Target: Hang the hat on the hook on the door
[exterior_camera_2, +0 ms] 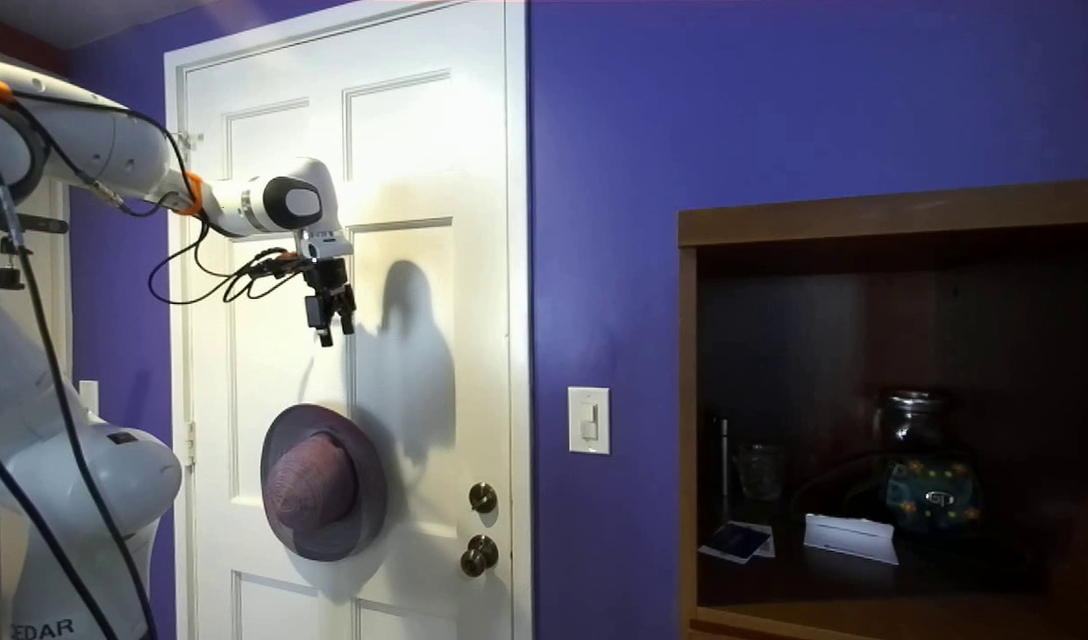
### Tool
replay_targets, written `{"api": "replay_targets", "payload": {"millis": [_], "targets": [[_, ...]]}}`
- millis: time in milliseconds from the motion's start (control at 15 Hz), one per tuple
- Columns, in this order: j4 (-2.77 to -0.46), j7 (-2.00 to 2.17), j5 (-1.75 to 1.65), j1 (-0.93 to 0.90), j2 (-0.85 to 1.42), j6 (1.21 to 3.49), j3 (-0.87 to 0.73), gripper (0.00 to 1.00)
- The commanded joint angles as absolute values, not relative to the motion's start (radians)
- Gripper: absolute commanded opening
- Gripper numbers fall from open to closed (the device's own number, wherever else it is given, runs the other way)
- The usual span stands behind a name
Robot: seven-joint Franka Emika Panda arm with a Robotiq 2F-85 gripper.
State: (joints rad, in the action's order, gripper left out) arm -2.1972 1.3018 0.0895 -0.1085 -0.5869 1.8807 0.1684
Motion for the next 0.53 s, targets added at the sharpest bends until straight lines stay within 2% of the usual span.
{"api": "replay_targets", "payload": {"millis": [0, 467], "targets": [[-2.142, 1.124, 0.114, -0.102, -0.589, 1.836, 0.135, 1.00], [-2.012, 0.785, 0.113, -0.090, -0.568, 1.712, 0.103, 1.00]]}}
